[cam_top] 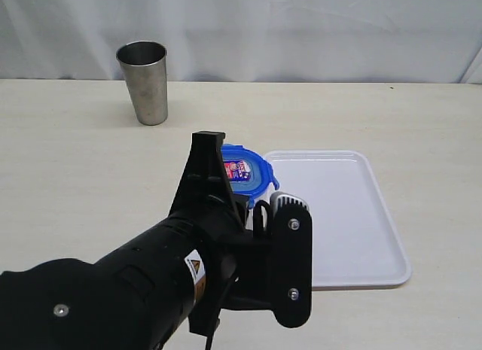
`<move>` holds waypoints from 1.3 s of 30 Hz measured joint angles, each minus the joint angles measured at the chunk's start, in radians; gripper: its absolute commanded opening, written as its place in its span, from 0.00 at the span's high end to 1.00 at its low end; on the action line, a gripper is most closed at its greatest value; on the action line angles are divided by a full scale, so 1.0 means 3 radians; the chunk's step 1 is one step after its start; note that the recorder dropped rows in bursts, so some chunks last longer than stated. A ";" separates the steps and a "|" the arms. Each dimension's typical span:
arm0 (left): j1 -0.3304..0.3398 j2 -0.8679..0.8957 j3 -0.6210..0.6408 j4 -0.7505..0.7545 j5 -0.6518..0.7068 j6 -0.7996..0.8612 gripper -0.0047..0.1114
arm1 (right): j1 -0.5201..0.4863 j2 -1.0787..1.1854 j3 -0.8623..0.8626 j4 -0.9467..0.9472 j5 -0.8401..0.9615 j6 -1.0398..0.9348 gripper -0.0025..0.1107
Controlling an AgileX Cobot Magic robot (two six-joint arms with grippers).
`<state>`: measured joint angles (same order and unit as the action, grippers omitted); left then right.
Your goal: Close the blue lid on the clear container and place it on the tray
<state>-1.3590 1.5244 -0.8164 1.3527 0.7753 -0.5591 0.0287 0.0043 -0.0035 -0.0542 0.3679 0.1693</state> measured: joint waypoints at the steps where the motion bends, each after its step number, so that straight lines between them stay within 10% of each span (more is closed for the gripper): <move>1: 0.0000 0.0000 0.0000 0.0000 0.0000 -0.0003 0.96 | 0.0000 0.0000 0.0000 0.0000 0.0000 0.0000 0.94; 39: 0.0120 0.0000 0.0000 -0.0052 -0.0166 -0.0124 0.96 | 0.0000 0.0000 0.0000 0.0000 0.0000 0.0000 0.94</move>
<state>-1.3230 1.5244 -0.8164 1.3373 0.7254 -0.5962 0.0287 0.0043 -0.0035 -0.0542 0.3679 0.1693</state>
